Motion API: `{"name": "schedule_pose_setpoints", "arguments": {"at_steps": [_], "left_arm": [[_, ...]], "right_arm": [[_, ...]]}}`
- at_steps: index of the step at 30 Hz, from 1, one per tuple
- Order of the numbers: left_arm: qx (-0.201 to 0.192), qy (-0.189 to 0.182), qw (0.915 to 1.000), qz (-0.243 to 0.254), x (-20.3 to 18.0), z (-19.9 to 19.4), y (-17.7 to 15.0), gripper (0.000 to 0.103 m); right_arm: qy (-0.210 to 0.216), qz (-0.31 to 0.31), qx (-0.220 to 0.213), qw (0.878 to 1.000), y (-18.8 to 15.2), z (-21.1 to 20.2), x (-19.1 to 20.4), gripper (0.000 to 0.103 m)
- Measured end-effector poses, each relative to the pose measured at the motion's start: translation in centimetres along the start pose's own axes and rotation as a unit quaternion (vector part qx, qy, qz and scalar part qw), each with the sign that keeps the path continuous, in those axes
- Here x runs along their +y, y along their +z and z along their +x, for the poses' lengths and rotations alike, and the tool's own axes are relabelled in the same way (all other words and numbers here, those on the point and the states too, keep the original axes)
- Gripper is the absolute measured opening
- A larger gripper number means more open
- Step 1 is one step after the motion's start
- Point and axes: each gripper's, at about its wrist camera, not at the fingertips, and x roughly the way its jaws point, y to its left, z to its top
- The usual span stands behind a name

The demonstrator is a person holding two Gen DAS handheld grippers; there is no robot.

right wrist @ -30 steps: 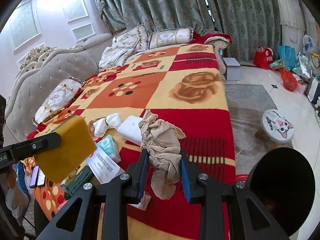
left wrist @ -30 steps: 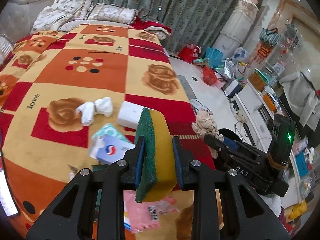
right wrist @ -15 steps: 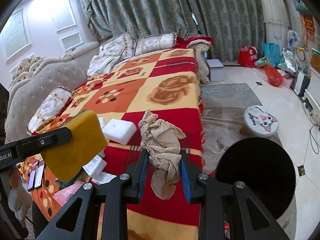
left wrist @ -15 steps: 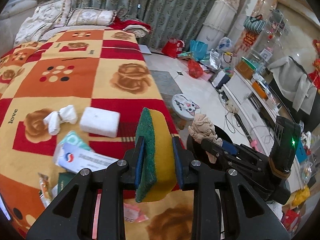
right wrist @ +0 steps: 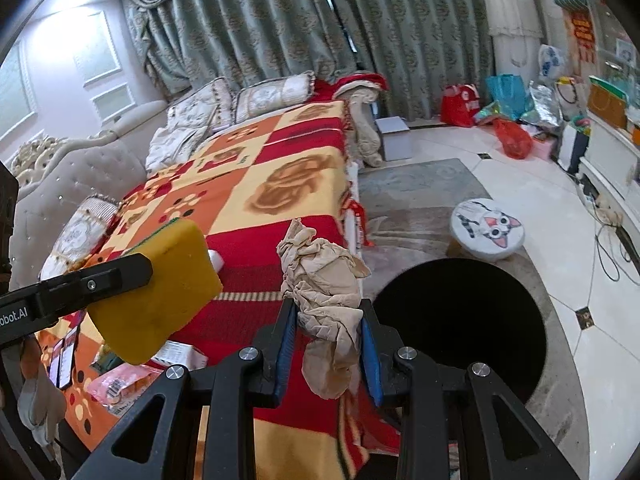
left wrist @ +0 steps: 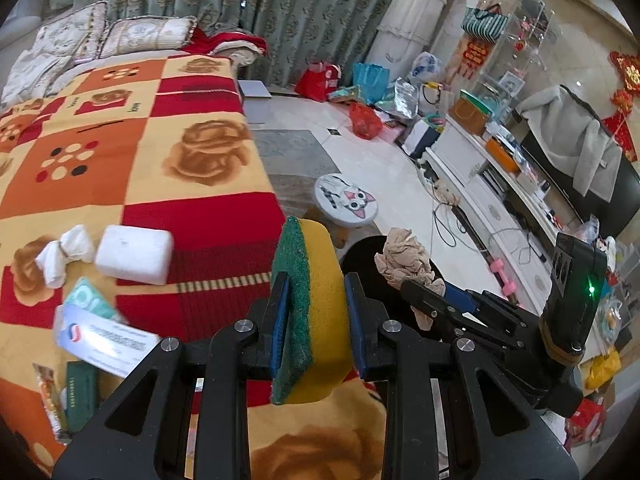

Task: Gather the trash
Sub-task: 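Carry the sponge and stocking in both tools over the black bin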

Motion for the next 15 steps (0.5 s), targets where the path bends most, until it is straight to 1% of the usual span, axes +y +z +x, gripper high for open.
{"name": "schedule_pose_setpoints", "arguments": {"at_steps": [8,15], "left_arm": [[0.016,-0.020,0.9995,0.017,-3.2,2.9,0.2,0.025],[0.026,-0.039,0.9985,0.026,-5.3,5.0,0.5,0.025]], "right_arm": [[-0.026,0.034,0.000,0.999,-0.6,-0.7,-3.8,0.029],[-0.046,0.054,0.003,0.997,-1.1,-1.1,-6.3,0.029]]}}
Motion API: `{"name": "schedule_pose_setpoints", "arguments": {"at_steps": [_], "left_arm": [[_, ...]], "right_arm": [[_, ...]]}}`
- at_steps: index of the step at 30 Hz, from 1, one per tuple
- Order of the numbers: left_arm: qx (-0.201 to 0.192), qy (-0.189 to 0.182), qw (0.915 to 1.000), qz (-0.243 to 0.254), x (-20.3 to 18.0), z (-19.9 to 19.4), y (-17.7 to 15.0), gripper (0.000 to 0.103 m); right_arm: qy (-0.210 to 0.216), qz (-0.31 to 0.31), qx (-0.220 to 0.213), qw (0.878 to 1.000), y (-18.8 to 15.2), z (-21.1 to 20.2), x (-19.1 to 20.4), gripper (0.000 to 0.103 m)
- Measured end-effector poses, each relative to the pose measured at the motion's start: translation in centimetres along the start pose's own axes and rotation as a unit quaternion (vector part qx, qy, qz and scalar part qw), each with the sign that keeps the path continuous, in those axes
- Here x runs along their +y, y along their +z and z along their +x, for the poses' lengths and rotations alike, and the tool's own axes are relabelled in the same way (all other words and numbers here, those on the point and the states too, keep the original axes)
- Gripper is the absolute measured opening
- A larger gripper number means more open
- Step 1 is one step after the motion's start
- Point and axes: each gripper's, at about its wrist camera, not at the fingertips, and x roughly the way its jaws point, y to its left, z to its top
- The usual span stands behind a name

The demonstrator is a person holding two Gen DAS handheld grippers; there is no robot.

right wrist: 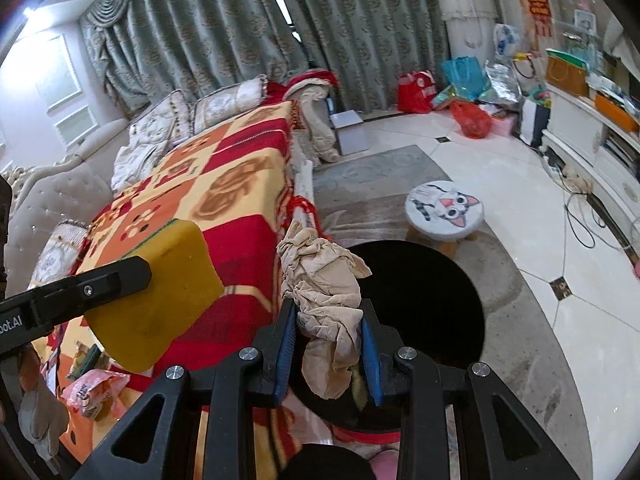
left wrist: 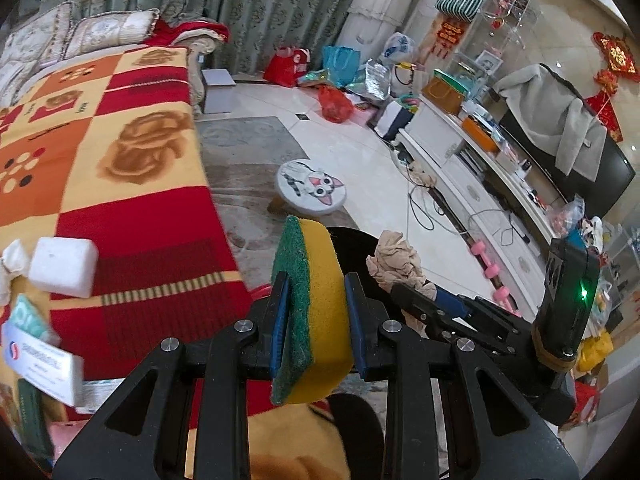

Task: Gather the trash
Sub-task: 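Carry the sponge and stocking in both tools over the black bin, then open both tools to drop the sponge and stocking into the bin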

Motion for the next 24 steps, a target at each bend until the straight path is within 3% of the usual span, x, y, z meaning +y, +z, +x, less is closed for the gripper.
{"name": "schedule_pose_setpoints", "arguments": {"at_steps": [15,17,19,24], "left_arm": [[0.008,-0.045,0.9988,-0.021,-1.1,3.8,0.1,0.027],[0.004,-0.048,0.9987,-0.019,-1.3,3.9,0.2,0.037],[-0.001,-0.054,0.9982,-0.025,-1.3,3.9,0.2,0.061],[-0.005,-0.048,0.9986,-0.021,-1.2,3.1,0.0,0.062]], "right_arm": [[-0.021,0.035,0.009,0.999,-0.1,0.8,-2.6,0.030],[-0.024,0.041,0.007,0.999,0.0,0.8,-2.9,0.036],[-0.027,0.046,0.003,0.999,0.1,0.8,-3.1,0.044],[-0.027,0.043,0.006,0.999,0.1,0.8,-3.0,0.046]]}}
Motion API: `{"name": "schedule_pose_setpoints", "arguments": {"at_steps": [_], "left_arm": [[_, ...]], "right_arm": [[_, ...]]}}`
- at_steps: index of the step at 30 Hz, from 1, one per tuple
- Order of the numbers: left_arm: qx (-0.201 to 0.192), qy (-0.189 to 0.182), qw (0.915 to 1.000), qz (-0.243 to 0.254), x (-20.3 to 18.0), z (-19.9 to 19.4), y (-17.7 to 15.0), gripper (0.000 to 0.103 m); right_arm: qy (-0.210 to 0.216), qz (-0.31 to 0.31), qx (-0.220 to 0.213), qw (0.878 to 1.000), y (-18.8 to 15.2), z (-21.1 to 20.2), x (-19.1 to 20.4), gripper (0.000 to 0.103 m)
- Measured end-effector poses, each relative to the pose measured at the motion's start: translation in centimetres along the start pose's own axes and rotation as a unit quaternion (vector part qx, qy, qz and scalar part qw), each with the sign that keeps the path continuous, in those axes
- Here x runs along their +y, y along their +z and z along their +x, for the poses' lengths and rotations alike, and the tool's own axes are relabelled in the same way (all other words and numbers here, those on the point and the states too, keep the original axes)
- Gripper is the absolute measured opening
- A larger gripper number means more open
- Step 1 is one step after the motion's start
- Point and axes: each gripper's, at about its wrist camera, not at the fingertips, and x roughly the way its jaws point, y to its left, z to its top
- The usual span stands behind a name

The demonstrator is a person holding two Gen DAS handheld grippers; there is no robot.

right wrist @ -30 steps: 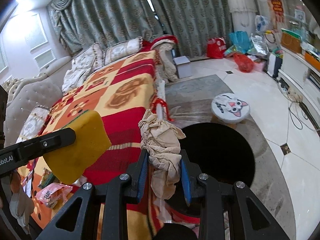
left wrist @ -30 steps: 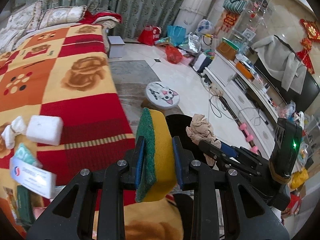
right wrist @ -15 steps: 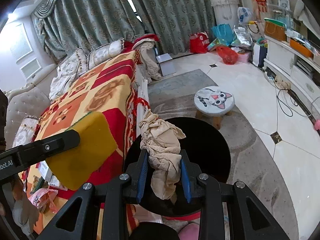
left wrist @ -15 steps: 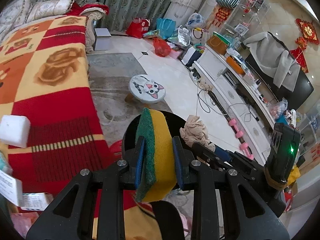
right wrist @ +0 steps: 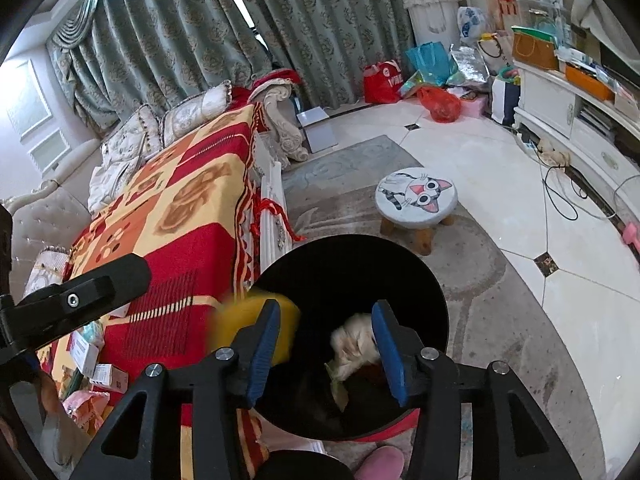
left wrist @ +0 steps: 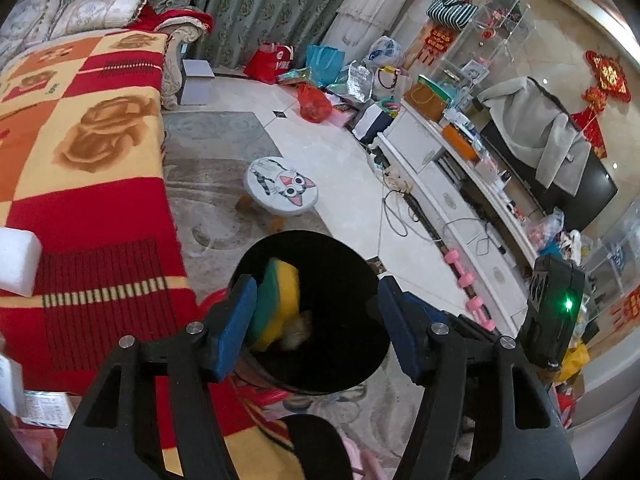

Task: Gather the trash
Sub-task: 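Open both tools to drop the sponge and stocking into the bin, then move both open tools back over the medicine boxes on the bed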

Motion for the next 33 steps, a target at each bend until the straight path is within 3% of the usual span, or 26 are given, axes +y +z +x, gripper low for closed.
{"name": "schedule_pose_setpoints", "arguments": {"at_steps": [10,16,33], "left_arm": [[-0.008,0.057,0.9983,-0.002,1.7,-2.7,-1.0,0.062],[-0.015,0.088,0.9960,-0.006,3.3,-4.9,-1.8,0.062],[-0.022,0.177,0.9825,-0.055,11.4,-12.8,-5.5,0.062]], "right_arm": [[0.014,-0.019,0.012,1.000,-0.4,0.6,2.4,0.048],[0.032,-0.037,0.014,0.999,-0.6,0.6,5.2,0.057],[0.115,-0.123,0.060,0.984,-3.0,2.8,15.9,0.062]]}}
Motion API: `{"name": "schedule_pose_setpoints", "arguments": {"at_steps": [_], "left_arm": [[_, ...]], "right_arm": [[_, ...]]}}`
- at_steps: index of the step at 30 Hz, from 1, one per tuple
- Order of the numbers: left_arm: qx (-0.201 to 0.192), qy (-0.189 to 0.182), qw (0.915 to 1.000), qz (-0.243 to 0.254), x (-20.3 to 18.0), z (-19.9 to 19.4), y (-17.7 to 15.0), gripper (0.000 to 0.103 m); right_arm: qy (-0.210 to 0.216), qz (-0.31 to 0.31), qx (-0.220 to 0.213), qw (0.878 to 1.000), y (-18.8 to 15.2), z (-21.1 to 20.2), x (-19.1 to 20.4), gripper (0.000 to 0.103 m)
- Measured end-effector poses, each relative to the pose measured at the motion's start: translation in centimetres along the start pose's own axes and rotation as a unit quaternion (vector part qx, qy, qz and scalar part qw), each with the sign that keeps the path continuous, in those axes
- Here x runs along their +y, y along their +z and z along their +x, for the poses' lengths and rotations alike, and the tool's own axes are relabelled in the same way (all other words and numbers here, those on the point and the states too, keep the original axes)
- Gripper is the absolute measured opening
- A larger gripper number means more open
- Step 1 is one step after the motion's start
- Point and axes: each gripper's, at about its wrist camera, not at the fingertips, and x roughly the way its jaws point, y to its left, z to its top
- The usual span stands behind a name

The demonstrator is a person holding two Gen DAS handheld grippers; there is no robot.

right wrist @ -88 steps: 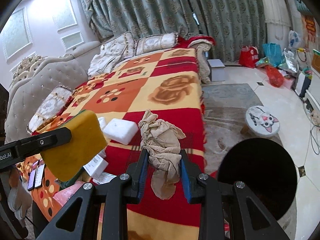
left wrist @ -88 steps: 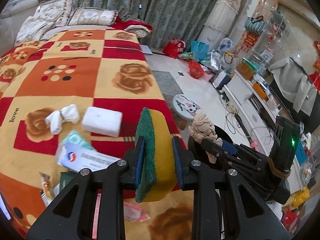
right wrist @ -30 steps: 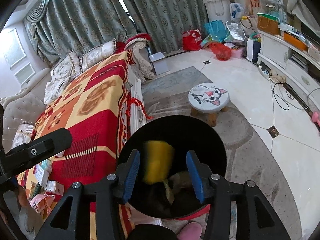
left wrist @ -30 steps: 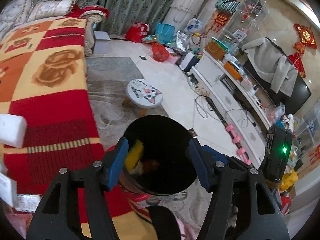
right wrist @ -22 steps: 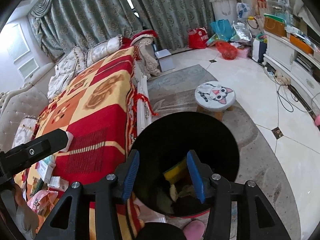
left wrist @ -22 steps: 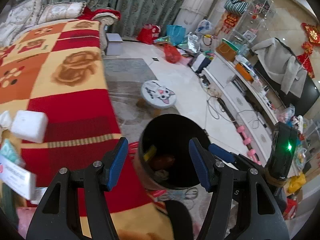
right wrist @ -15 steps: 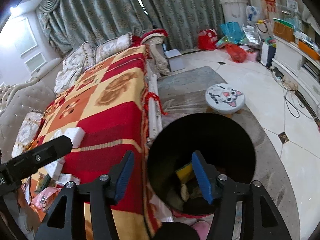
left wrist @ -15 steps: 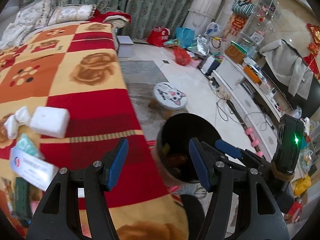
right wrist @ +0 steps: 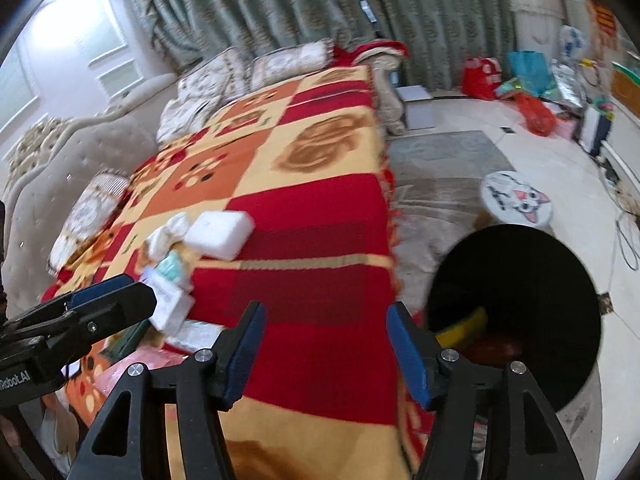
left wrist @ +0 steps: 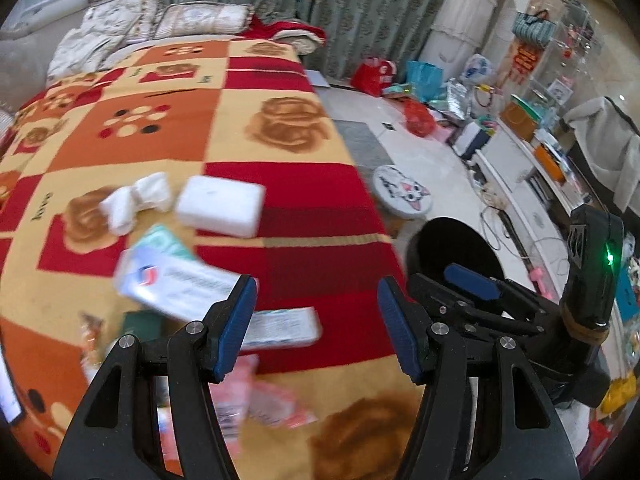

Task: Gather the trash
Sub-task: 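Move both open tools back over the medicine boxes on the bed, then grasp the white Levamlodipine box with the right tool while the left grasps the green-white box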

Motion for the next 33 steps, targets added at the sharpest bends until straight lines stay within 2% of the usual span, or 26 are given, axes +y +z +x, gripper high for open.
{"name": "schedule_pose_setpoints", "arguments": {"at_steps": [10,13,19,25,33], "left_arm": [[0.004,0.059,0.9976,-0.036,8.2,-3.3,-2.4,0.062],[0.013,0.077,0.9957,-0.049,10.9,-4.2,-3.5,0.062],[0.047,0.103,0.9912,-0.069,14.5,-4.9,-6.8,0.062],[0.068,0.088,0.9885,-0.102,15.8,-3.6,-8.8,0.062],[0.084,0.072,0.9857,-0.128,17.2,-0.8,-9.1,0.062]], "right_arm": [[0.055,-0.085,0.036,0.994,0.1,2.8,7.2,0.065],[0.071,-0.127,0.048,0.988,0.2,3.9,9.7,0.066],[0.076,-0.209,0.079,0.972,0.3,7.1,14.1,0.069],[0.069,-0.277,0.093,0.954,0.4,9.8,16.1,0.071],[0.056,-0.303,0.105,0.946,0.8,11.3,16.5,0.072]]}}
